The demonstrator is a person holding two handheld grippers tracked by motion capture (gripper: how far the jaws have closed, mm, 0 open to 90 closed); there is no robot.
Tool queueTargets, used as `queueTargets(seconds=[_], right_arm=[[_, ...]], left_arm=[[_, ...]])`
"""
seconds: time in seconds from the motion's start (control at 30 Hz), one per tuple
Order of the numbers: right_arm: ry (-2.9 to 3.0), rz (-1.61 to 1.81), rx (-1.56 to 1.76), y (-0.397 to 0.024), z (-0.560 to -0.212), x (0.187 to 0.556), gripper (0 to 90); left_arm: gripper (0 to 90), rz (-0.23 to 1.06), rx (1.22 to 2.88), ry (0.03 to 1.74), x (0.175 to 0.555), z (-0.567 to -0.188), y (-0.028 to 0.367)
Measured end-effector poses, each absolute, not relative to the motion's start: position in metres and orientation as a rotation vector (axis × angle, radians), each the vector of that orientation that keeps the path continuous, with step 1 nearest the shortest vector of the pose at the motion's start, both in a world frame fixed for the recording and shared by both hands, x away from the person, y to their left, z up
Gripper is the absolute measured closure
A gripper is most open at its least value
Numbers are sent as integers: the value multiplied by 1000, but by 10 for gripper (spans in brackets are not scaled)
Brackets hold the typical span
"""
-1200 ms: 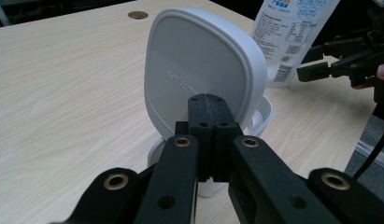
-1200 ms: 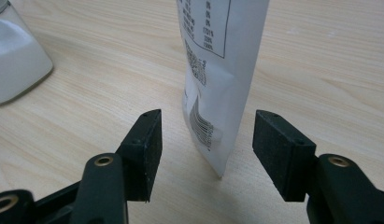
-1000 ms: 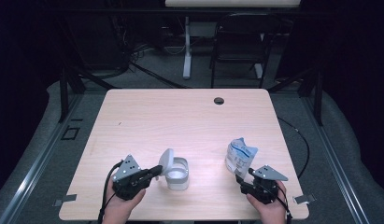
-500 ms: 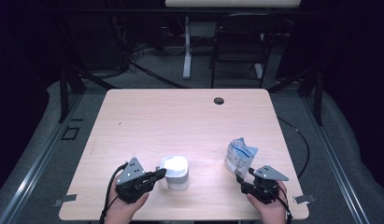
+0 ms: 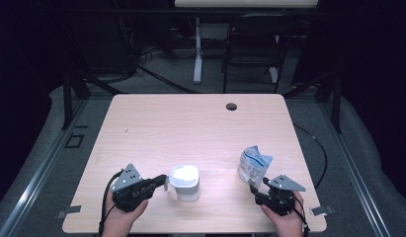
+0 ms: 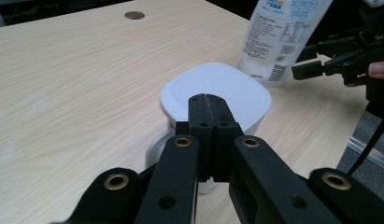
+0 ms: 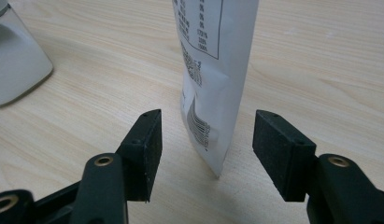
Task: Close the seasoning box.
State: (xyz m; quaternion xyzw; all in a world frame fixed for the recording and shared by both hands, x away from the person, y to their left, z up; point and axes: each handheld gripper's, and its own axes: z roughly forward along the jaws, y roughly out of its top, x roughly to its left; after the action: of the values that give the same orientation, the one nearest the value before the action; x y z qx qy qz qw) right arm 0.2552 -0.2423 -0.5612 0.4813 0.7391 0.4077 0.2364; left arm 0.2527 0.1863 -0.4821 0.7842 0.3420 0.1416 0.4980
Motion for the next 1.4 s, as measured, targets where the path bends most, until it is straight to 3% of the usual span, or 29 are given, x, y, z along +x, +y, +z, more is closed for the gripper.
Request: queueTargets(seconds=[0.57,0.93,1.4], right_arm=[[2030,1114,1312,-242,-561,255,422],[2039,1095,1315,-241,-563,256,422],[2055,1091,1309,-239,-564,257,422]], left_arm=[[900,384,1817,976,264,-488,232],[900,364,1753,1171,280,-522,273],[875,369,1774,1292,286,-550,288]])
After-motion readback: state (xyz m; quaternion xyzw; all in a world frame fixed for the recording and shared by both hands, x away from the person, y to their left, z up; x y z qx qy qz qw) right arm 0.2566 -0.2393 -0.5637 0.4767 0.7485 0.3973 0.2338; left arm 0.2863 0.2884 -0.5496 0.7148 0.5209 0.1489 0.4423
